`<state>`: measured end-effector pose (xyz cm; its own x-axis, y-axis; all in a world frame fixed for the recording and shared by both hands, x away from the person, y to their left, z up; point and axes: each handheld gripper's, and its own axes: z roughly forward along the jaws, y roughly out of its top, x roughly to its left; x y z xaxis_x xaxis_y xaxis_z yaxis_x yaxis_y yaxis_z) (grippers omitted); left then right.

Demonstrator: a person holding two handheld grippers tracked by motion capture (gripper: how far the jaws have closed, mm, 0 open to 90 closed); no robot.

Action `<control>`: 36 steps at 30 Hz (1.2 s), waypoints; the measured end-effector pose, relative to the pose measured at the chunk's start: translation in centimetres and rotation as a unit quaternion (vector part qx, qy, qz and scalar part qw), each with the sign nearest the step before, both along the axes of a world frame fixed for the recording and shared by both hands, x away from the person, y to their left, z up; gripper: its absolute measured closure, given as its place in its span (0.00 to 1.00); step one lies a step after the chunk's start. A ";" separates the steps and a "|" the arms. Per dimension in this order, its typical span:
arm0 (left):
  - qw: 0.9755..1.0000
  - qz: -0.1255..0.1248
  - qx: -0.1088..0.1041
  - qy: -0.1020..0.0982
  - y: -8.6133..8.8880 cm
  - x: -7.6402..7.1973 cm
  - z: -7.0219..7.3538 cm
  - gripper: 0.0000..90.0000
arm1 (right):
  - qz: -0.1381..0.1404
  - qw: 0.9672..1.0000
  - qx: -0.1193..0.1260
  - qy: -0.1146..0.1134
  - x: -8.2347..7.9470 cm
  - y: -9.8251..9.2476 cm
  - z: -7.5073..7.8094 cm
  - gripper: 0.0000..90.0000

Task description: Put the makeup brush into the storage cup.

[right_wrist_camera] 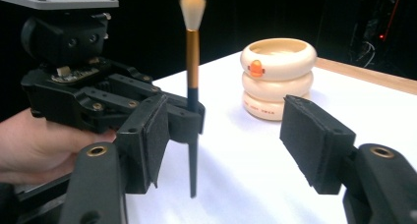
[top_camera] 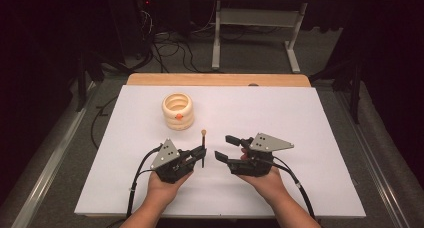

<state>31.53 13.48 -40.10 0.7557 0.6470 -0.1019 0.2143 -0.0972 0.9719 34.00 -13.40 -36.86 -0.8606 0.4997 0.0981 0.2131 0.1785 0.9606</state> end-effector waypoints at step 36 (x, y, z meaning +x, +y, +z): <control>0.999 0.029 -0.014 -0.005 2.2 0.2 1.0 0.92 | -0.095 0.995 -0.026 -0.012 0.1 -6.1 -2.3 0.01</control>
<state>31.76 15.69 -39.14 0.7182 0.6867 -0.1124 0.2082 -0.0579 0.9764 34.12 -19.45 -39.14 -0.7518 0.6576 0.0487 0.2253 0.1868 0.9562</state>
